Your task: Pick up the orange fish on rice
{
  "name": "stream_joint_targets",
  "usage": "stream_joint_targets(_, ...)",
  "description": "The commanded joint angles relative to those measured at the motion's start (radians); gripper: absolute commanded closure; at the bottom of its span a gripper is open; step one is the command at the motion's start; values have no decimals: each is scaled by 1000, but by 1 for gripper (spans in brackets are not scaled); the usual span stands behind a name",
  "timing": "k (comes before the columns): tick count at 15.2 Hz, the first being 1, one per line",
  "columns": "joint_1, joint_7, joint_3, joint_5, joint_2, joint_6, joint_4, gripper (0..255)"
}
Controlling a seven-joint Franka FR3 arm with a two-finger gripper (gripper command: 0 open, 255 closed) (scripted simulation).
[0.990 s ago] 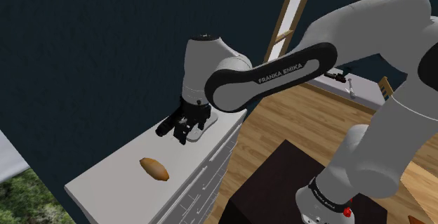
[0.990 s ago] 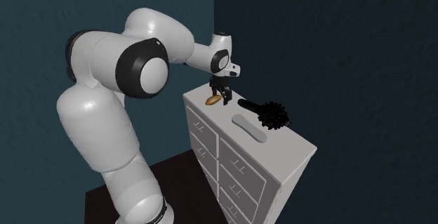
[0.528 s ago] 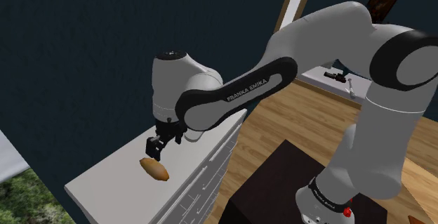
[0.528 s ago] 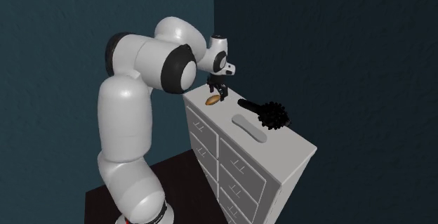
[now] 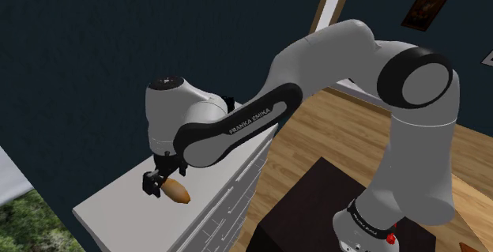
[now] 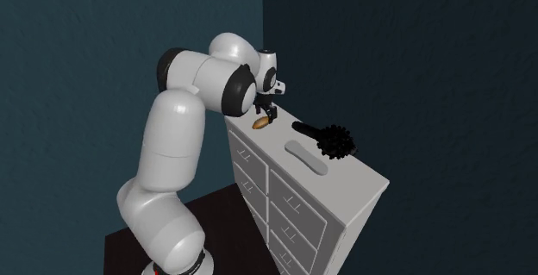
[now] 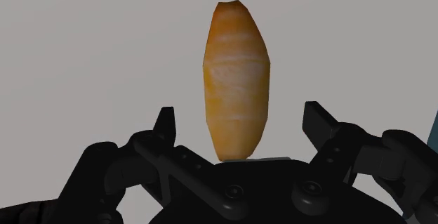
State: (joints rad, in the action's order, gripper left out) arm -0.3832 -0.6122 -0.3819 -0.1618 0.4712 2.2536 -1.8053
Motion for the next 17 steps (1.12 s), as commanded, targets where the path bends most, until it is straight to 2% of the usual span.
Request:
stream_joint_targets(1, -4, -4, 5, -8, 19, 22, -3, 0)
stream_joint_targets(5, -8, -9, 11, -18, 40, 47, -8, 0)
stream_joint_targets(6, -10, -10, 11, -18, 43, 47, -5, 255)
stream_joint_targets(17, -5, -5, 6, -10, 24, 27, -4, 255)
